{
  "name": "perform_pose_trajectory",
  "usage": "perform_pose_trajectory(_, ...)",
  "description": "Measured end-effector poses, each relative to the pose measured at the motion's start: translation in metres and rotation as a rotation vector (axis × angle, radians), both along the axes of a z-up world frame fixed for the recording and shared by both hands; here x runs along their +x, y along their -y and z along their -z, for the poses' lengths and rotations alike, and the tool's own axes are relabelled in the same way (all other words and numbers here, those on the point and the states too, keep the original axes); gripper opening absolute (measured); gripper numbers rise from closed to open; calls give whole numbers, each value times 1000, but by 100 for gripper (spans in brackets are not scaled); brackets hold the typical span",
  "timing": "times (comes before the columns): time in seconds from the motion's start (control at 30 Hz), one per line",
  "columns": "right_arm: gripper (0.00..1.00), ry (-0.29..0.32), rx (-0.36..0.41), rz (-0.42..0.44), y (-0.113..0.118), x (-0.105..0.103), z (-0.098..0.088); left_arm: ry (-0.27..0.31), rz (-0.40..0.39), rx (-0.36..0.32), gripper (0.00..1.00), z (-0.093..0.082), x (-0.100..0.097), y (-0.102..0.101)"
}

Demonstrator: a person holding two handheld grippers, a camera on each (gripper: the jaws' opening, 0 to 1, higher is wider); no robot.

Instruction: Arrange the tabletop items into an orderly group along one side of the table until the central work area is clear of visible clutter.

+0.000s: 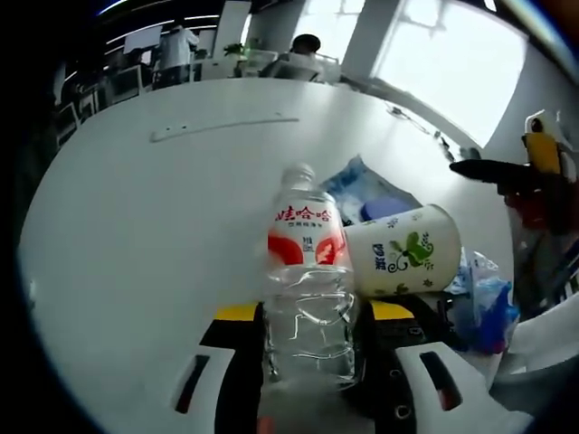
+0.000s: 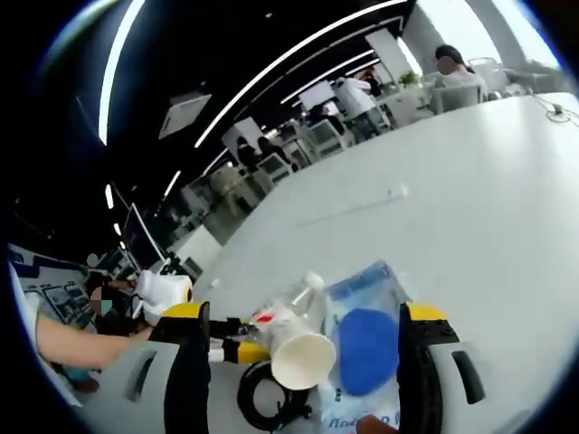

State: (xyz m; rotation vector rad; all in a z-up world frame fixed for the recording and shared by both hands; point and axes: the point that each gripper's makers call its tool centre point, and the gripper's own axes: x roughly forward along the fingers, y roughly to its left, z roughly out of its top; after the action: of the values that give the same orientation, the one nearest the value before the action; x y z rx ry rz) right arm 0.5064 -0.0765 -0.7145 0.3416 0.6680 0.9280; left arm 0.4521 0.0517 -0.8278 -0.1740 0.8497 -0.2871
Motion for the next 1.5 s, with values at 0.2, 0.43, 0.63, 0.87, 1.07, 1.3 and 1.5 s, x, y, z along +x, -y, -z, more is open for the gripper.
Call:
perform_pose_trajectory(0.2, 84, -20, 14, -9, -10, 5, 1, 4, -2, -1, 40, 0, 0, 0)
perform_pose_trajectory(0.43, 83, -45, 14, -44, -24, 10, 3, 11, 1, -1, 40, -1, 0, 1)
perform_pose_trajectory(0.63, 81, -90, 17, -72, -37, 12, 8, 16, 1, 5, 40, -1, -1, 2)
perform_pose_trajectory(0.87, 80, -148, 45, -108, -56, 12, 10, 19, 0, 6, 41, -1, 0, 2)
perform_pose_trajectory(1.07, 75, -161, 45, -129, -71, 12, 12, 19, 2, 5, 41, -1, -1, 2)
perform_pose_trajectory(1.3, 71, -255, 56, -133, -93, 13, 24, 26, 1, 11, 40, 0, -1, 2)
perform_pose_trajectory(1.5, 70, -315, 56, -126, -105, 17, 34, 30, 0, 12, 40, 0, -1, 3)
